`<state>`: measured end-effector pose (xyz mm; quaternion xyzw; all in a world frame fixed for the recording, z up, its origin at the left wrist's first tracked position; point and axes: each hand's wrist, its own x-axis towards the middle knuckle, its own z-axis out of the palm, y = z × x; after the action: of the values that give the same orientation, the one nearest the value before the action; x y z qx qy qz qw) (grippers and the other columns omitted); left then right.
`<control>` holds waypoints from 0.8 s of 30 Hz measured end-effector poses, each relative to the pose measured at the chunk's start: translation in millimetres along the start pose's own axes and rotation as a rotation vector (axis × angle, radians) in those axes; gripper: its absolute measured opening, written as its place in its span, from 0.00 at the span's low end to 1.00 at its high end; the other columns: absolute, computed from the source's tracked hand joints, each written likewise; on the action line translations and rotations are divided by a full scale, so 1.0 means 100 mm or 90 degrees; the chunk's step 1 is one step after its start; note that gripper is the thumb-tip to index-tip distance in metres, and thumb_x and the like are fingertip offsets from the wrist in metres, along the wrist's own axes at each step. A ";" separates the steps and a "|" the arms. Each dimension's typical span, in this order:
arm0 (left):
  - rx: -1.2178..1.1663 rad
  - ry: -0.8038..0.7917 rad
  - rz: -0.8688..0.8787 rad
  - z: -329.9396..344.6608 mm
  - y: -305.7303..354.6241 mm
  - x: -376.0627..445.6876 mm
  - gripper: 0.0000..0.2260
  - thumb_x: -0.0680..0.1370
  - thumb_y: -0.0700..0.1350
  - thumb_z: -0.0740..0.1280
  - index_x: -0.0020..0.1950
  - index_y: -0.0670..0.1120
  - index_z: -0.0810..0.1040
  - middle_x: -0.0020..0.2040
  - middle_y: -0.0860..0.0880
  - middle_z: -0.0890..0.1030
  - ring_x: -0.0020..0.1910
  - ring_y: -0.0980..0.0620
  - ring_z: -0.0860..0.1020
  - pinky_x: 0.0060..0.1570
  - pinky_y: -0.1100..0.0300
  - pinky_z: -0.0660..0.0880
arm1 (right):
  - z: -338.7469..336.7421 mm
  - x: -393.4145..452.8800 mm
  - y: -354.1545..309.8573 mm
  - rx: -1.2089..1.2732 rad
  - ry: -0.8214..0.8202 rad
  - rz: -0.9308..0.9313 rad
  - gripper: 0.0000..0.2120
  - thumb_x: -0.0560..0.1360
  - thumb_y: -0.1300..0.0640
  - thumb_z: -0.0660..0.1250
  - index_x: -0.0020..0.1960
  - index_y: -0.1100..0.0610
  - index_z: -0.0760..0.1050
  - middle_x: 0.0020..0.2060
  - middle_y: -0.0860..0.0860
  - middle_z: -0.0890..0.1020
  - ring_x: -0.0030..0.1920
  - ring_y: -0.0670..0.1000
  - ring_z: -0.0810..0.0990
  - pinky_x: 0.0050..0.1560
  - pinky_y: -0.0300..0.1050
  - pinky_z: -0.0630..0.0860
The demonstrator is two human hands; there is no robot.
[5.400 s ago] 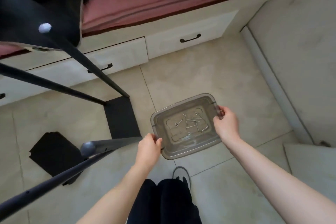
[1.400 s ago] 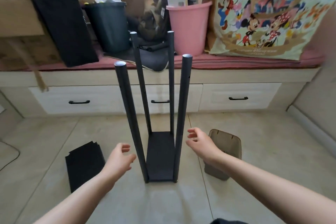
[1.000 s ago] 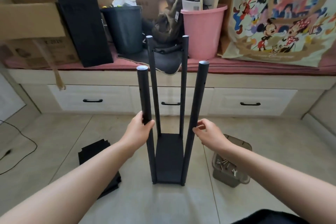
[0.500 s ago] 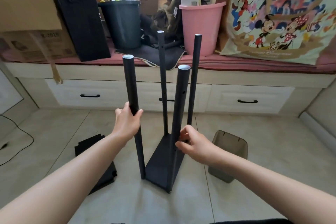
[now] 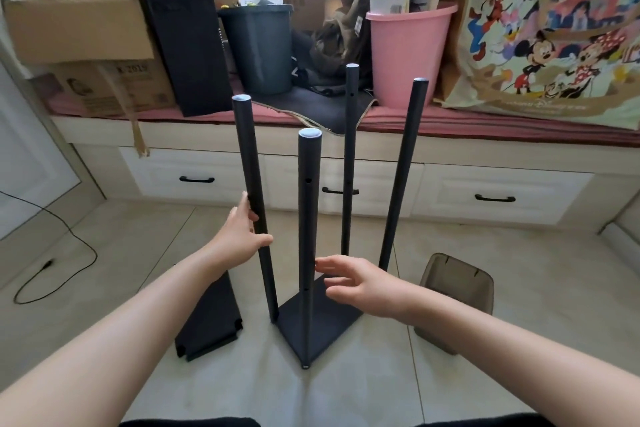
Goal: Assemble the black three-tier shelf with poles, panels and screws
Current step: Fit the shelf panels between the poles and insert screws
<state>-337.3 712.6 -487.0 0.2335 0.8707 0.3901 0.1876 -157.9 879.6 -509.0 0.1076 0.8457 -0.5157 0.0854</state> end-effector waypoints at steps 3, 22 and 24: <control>-0.069 0.012 -0.082 0.04 0.05 -0.10 0.43 0.80 0.42 0.69 0.83 0.47 0.42 0.63 0.50 0.72 0.62 0.47 0.74 0.63 0.51 0.74 | -0.15 0.04 0.06 -0.012 0.070 0.033 0.21 0.81 0.59 0.63 0.73 0.53 0.68 0.68 0.46 0.74 0.66 0.47 0.74 0.69 0.47 0.72; -0.130 -0.110 0.104 0.32 0.17 -0.13 0.03 0.76 0.53 0.74 0.48 0.57 0.83 0.34 0.44 0.75 0.37 0.49 0.69 0.45 0.51 0.79 | -1.64 0.94 0.39 0.057 0.463 0.098 0.21 0.80 0.55 0.66 0.70 0.54 0.63 0.54 0.50 0.74 0.48 0.49 0.75 0.43 0.42 0.72; -0.113 -0.086 0.113 0.31 0.17 -0.09 0.02 0.77 0.53 0.73 0.48 0.57 0.83 0.44 0.39 0.82 0.39 0.48 0.72 0.49 0.47 0.80 | -1.61 0.97 0.43 0.045 0.462 0.093 0.13 0.81 0.53 0.65 0.63 0.54 0.67 0.49 0.49 0.75 0.45 0.46 0.74 0.37 0.40 0.70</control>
<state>-309.7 736.5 -491.8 0.3176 0.7943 0.4638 0.2306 -244.4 1051.4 -497.7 0.3462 0.7929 -0.4652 -0.1873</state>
